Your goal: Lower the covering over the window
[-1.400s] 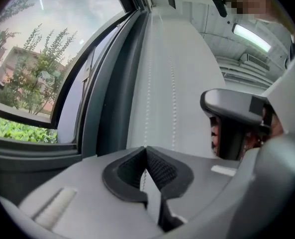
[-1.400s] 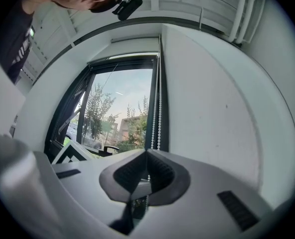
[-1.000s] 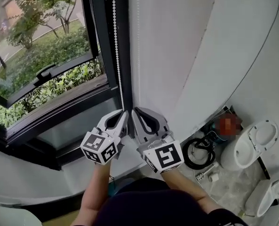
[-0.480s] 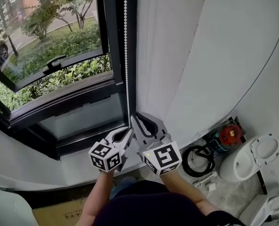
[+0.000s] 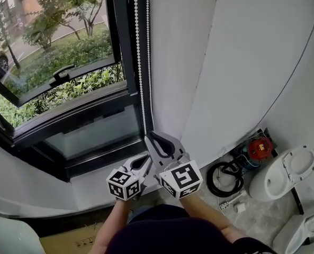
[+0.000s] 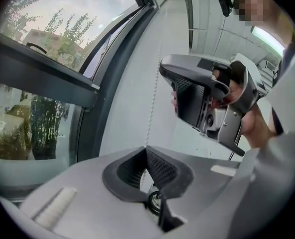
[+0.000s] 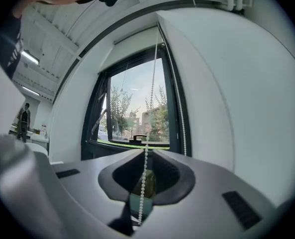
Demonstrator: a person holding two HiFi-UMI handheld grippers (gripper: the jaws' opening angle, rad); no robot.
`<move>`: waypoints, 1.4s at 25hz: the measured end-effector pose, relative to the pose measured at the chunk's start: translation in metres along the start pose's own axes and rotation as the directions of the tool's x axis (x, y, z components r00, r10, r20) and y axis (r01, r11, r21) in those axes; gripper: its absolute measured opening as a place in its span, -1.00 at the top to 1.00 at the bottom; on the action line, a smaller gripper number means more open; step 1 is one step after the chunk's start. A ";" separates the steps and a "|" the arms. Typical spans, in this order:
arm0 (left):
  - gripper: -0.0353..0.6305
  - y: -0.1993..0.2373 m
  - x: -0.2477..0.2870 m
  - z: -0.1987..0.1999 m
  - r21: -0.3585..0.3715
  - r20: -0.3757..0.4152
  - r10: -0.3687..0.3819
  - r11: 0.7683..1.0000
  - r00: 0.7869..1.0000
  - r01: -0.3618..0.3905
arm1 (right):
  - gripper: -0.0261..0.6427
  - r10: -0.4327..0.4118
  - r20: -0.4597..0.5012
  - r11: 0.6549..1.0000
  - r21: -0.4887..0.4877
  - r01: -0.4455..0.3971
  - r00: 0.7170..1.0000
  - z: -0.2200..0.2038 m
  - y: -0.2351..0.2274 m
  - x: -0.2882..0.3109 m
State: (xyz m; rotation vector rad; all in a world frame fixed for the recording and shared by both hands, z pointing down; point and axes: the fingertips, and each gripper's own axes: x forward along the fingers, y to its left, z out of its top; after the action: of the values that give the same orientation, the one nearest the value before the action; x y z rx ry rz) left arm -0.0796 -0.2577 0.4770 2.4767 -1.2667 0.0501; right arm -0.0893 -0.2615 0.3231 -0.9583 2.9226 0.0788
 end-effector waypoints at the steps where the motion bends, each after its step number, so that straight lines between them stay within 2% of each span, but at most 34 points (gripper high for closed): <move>1: 0.86 0.000 -0.001 -0.007 -0.009 -0.012 -0.002 1.000 1.000 0.002 | 0.88 0.004 -0.007 1.000 0.008 -0.004 1.000 -0.002 0.003 0.000; 7: 0.86 -0.006 -0.019 -0.045 -0.065 -0.078 -0.021 0.998 0.997 0.015 | 0.88 -0.017 -0.042 0.999 0.048 0.020 0.999 -0.011 0.020 -0.007; 14: 0.86 -0.019 -0.040 -0.052 -0.041 -0.053 -0.061 0.997 0.997 0.059 | 0.88 -0.041 -0.062 0.997 0.062 0.045 0.997 -0.018 0.042 -0.015; 19: 0.86 -0.036 -0.057 -0.053 -0.022 0.022 -0.122 0.992 0.992 0.122 | 0.88 -0.030 -0.055 0.998 0.060 0.034 0.998 -0.014 0.049 -0.025; 24: 0.86 -0.047 -0.075 -0.056 -0.006 0.104 -0.194 0.981 0.975 0.196 | 0.88 0.016 -0.033 1.000 0.019 -0.015 0.999 -0.011 0.065 -0.037; 26: 0.86 -0.048 -0.079 -0.057 0.005 0.116 -0.213 0.977 0.970 0.214 | 0.89 0.051 -0.054 0.999 0.010 -0.050 0.997 -0.014 0.071 -0.038; 29: 0.85 -0.052 -0.084 -0.065 0.018 0.097 -0.236 0.972 0.967 0.236 | 0.89 0.095 -0.100 0.995 0.031 -0.092 0.990 -0.022 0.076 -0.038; 33: 0.86 -0.058 -0.093 -0.069 -0.014 0.146 -0.283 0.957 0.948 0.288 | 0.89 0.143 -0.113 0.987 0.087 -0.133 0.983 -0.027 0.077 -0.041; 35: 0.86 -0.059 -0.093 -0.068 -0.009 0.146 -0.301 0.952 0.942 0.306 | 0.89 0.173 -0.137 0.982 0.101 -0.160 0.975 -0.032 0.078 -0.040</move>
State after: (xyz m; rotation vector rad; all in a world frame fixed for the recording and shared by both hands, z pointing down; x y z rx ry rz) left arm -0.0799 -0.1314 0.5056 2.6575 -0.9124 -0.2275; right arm -0.1047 -0.1776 0.3604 -0.7343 3.1045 -0.1176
